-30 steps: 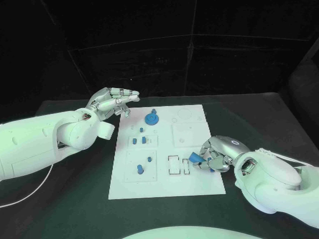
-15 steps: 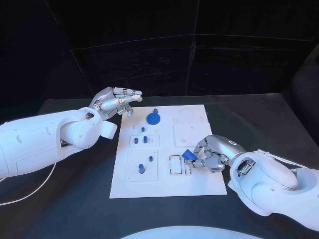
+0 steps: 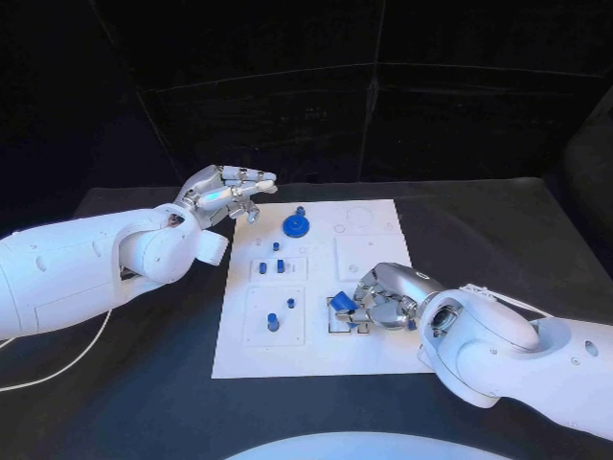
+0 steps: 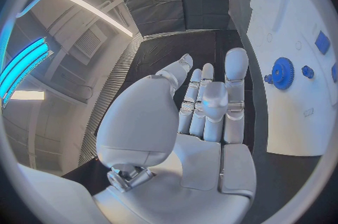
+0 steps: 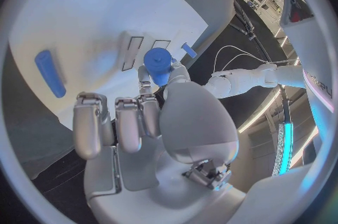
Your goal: Assemble the parts on the task board
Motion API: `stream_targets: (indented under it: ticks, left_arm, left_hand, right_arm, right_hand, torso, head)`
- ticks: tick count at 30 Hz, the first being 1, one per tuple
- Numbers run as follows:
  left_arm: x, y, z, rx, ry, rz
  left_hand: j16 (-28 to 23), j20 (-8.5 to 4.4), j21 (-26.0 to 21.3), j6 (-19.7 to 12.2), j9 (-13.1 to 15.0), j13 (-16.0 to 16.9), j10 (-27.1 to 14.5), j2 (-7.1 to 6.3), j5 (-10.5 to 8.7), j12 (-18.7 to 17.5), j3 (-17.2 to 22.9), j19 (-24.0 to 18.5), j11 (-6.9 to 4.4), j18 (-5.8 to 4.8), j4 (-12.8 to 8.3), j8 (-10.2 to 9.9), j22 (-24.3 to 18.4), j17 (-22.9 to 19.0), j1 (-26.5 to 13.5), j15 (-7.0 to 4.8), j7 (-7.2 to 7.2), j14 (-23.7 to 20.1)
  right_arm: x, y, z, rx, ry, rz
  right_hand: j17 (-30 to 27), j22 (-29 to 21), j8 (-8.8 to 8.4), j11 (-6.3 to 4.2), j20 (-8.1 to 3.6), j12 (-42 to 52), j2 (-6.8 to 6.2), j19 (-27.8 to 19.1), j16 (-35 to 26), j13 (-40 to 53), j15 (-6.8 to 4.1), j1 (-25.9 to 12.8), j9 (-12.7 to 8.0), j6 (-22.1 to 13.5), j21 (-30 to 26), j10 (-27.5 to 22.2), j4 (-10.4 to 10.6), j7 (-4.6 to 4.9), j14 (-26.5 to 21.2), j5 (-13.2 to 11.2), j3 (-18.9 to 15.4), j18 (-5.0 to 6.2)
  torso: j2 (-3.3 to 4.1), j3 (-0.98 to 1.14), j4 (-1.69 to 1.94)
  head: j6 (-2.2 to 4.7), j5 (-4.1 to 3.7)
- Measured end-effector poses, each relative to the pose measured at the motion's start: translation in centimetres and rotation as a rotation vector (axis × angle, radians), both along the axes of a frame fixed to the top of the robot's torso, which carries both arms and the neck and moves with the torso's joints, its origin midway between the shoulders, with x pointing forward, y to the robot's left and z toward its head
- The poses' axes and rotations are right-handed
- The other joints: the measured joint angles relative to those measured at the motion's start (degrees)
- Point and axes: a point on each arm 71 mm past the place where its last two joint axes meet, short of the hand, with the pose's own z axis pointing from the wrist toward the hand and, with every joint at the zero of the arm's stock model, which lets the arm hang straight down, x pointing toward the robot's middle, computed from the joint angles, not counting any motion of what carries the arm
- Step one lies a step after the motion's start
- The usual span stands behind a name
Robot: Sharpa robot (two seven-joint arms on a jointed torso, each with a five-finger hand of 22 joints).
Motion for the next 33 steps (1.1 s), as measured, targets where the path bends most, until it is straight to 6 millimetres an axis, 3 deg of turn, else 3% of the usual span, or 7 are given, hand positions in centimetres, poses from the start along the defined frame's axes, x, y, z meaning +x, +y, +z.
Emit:
stream_targets:
  ticks: [12,17,23,24,25,27,33]
  left_arm:
    - [0.00,-0.02,0.00,0.000,0.001,-0.001]
    - [0.00,0.01,0.00,0.000,0.001,0.000]
    - [-0.02,0.03,0.00,0.000,0.001,0.000]
    - [-0.02,0.04,0.00,0.000,0.001,0.000]
    - [-0.02,0.05,0.00,0.000,0.002,0.000]
    - [-0.03,0.07,0.00,0.000,0.002,0.000]
    - [-0.05,0.09,0.01,0.000,0.002,0.000]
  left_hand:
    - [0.00,0.00,0.00,0.00,0.00,0.00,0.00,0.00,0.00,0.00,0.00,0.00,0.00,0.00,0.00,0.00,0.00,-0.05,0.00,0.00,0.00,0.00]
    - [0.00,0.00,0.00,0.00,0.00,0.00,0.00,0.00,0.00,0.00,0.00,0.00,0.00,0.00,0.00,0.00,0.01,-0.05,0.00,0.00,0.00,0.00]
    - [0.00,0.00,0.00,0.00,0.00,0.00,0.00,0.00,0.00,0.00,0.00,0.00,0.00,0.00,0.00,0.00,0.01,-0.04,0.00,0.00,0.00,0.00]
    - [0.00,0.00,0.00,0.00,0.00,0.00,0.00,0.00,0.00,0.00,0.00,0.00,0.00,0.00,0.00,0.00,0.01,-0.04,0.00,0.00,0.00,0.00]
    - [0.00,0.00,0.00,0.00,0.00,0.00,0.00,0.00,0.00,0.00,-0.03,0.00,0.00,0.00,0.03,0.00,0.01,-0.05,0.00,0.00,0.00,0.00]
    - [0.00,0.00,0.00,0.00,0.00,0.00,-0.23,0.00,0.00,0.00,-0.17,0.00,-0.19,0.00,0.17,0.00,0.01,-0.13,0.00,0.00,0.00,0.00]
    - [0.00,0.00,0.00,0.00,0.00,0.00,-0.42,0.00,0.00,0.00,-0.17,0.00,0.00,0.00,0.17,0.00,0.01,-0.12,0.00,0.00,0.00,0.00]
  right_arm:
    - [0.25,0.55,-0.31,-0.016,0.014,-0.007]
    - [0.28,0.74,-0.35,-0.027,0.015,-0.003]
    - [0.39,0.69,-0.46,-0.046,0.013,-0.002]
    - [0.40,0.68,-0.47,-0.050,0.012,-0.002]
    - [0.40,0.69,-0.47,-0.052,0.010,-0.002]
    - [0.41,0.74,-0.45,-0.059,0.005,-0.001]
    - [0.50,0.75,-0.41,-0.076,-0.011,-0.005]
  right_hand:
    - [0.01,0.00,0.52,-0.57,-0.42,0.00,0.78,-0.01,0.00,0.00,-0.40,-1.41,0.86,0.97,0.00,-0.10,0.13,-0.05,-0.01,-0.03,-1.24,0.00]
    - [0.04,0.00,1.03,-1.06,-0.84,0.00,1.73,-0.01,-0.01,0.00,-0.75,-4.02,1.73,2.35,0.00,-0.02,0.15,-1.19,-0.07,-3.81,-2.53,0.00]
    - [0.04,0.00,1.80,-1.26,-0.85,0.00,2.28,-0.01,0.00,0.00,-0.83,-5.02,2.45,3.11,0.00,-0.23,0.25,-1.81,0.00,-5.33,-3.33,0.00]
    - [0.04,0.00,1.88,-1.38,-0.85,0.00,2.43,-0.01,0.00,0.00,-0.83,-5.65,2.62,3.34,0.00,-0.10,0.25,-2.04,0.00,-6.02,-3.63,0.00]
    - [0.04,0.00,1.89,-1.46,-0.85,0.00,2.49,-0.01,0.00,-0.01,-0.84,-6.27,2.79,4.15,0.00,-0.02,0.30,-2.85,0.00,-6.80,-3.92,0.00]
    - [0.03,0.00,2.10,-1.56,-1.05,-0.04,2.50,0.20,-0.01,-0.01,-0.91,-7.01,3.14,4.69,0.00,-0.13,0.30,-3.30,-0.08,-8.72,-4.59,0.00]
    - [0.03,0.00,2.52,-1.66,-1.26,-0.33,2.72,-0.01,-0.01,-0.01,-1.03,-8.29,3.64,4.71,0.00,-0.23,0.29,-3.24,-0.20,-11.50,-5.34,0.00]
  torso:
    - [0.00,0.04,-0.07]
    - [-0.01,0.05,-0.12]
    - [-0.01,0.05,-0.13]
    - [-0.01,0.05,-0.13]
    - [-0.01,0.05,-0.13]
    - [-0.01,0.05,-0.13]
    - [-0.02,0.05,-0.13]
  head:
    - [-0.12,0.10]
    - [-0.17,0.17]
    - [-0.29,0.21]
    - [-0.30,0.22]
    - [-0.30,0.22]
    - [-0.30,0.20]
    - [-0.26,0.17]
